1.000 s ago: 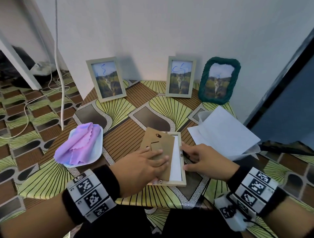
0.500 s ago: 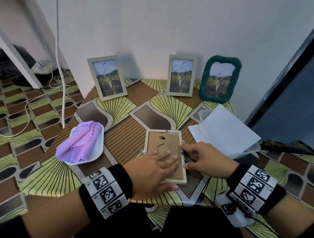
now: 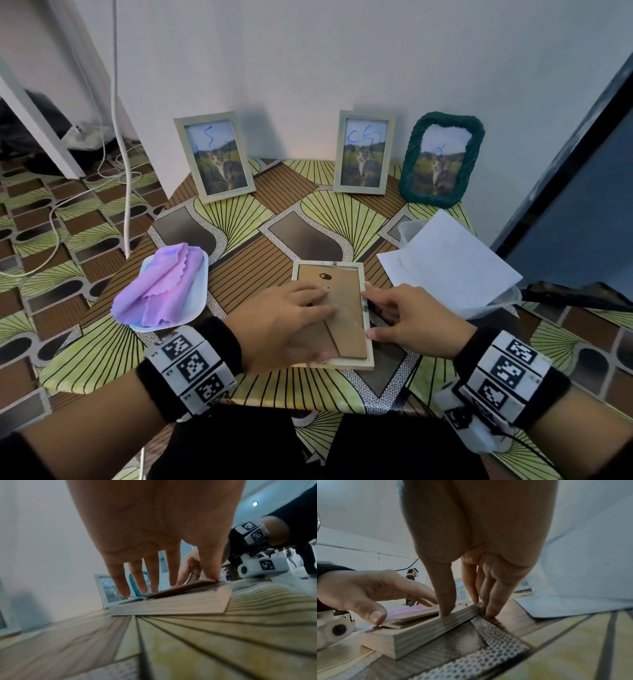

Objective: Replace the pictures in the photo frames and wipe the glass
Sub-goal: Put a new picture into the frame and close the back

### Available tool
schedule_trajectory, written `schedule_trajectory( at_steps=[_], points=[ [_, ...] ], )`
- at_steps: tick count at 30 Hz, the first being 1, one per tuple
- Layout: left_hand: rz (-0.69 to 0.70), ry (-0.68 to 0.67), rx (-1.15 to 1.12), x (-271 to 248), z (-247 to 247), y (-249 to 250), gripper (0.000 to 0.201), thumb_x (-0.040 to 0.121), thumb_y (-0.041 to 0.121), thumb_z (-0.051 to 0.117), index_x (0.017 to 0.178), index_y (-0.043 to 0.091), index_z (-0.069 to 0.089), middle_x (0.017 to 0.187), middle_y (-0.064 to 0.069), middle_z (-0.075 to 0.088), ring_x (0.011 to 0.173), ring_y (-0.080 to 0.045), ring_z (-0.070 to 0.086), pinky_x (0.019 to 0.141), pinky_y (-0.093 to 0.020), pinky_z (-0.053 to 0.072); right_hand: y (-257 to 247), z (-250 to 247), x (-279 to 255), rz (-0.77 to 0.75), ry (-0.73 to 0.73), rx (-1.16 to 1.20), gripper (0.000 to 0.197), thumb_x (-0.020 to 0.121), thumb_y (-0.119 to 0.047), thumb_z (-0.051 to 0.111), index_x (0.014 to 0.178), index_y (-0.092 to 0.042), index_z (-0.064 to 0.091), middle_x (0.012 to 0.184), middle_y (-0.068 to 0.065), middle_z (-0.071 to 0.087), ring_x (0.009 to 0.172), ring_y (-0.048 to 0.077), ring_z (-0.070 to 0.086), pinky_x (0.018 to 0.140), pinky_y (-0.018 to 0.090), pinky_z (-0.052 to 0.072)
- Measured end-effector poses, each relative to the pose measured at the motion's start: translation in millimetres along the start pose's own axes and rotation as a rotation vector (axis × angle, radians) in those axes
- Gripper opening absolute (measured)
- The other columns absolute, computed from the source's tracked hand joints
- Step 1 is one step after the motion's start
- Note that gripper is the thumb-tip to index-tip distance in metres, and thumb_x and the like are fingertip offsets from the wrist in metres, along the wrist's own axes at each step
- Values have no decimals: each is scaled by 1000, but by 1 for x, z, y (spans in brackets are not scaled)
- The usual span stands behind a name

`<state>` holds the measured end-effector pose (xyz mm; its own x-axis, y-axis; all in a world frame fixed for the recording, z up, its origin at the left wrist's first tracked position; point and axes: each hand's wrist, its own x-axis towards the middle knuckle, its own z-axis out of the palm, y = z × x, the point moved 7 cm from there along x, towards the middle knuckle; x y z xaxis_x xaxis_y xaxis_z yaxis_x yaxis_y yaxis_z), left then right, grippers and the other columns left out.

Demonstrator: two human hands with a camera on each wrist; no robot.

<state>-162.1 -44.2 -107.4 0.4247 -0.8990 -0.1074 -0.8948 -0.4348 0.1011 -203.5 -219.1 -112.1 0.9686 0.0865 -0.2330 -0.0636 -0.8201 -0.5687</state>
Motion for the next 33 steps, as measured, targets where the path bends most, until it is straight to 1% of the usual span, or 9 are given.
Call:
schedule_trajectory(
  at_steps=[4,7,12,16,18,23,25,27,33],
  points=[
    [5,-95,8,-1,9,-4,76,88,77,28,153,43,7,165,2,5,151,-14,1,120,-41,19,0,-1,1,0,4,1,62,80,-27,79,136,-18,56,147,1,50,114,25,62,98,44,50],
    [-13,-111,-10,3,11,-5,79,86,79,30,152,45,4,164,2,1,149,-15,4,118,-41,16,0,-1,2,-3,-3,10,59,80,-27,79,134,-17,57,140,8,56,115,29,61,97,46,49],
    [-54,-101,15,15,4,-8,85,78,81,42,150,46,12,158,6,16,141,-14,15,108,-47,12,2,0,3,-5,3,22,56,79,-25,79,131,-14,60,146,4,50,118,28,59,99,47,49],
    [-53,-157,42,25,4,-4,87,76,80,44,149,47,11,159,9,16,139,-15,15,105,-52,12,5,1,5,17,5,39,52,79,-24,79,125,-7,61,131,19,60,116,29,60,98,49,48],
    [-51,-179,41,28,2,-4,85,75,79,47,148,47,17,157,9,20,138,-16,16,105,-53,14,5,1,5,19,4,48,53,79,-24,80,126,-9,61,129,19,60,117,28,59,99,49,48],
    [-10,-153,18,33,-9,0,78,70,79,55,137,46,34,133,10,33,123,-14,30,94,-43,22,1,1,6,-12,-2,79,58,78,-23,81,132,-18,61,142,6,56,117,29,61,101,47,48],
    [-10,-150,-12,34,-11,0,75,67,78,60,132,46,38,127,11,33,117,-13,32,92,-39,24,1,0,6,-23,8,77,53,77,-25,82,127,-19,64,130,6,65,112,28,63,99,47,49],
    [-11,-153,-49,34,-10,-1,74,66,76,63,129,46,39,127,11,33,116,-13,33,93,-37,25,0,0,5,-26,22,73,49,76,-27,82,122,-19,66,115,8,70,108,27,64,96,47,51],
    [-2,-132,-97,35,-13,3,68,67,70,68,122,44,37,134,14,34,119,-14,35,96,-40,28,-2,-2,5,-50,34,71,50,75,-30,82,122,-23,67,114,3,72,107,22,65,95,45,52]
  ],
)
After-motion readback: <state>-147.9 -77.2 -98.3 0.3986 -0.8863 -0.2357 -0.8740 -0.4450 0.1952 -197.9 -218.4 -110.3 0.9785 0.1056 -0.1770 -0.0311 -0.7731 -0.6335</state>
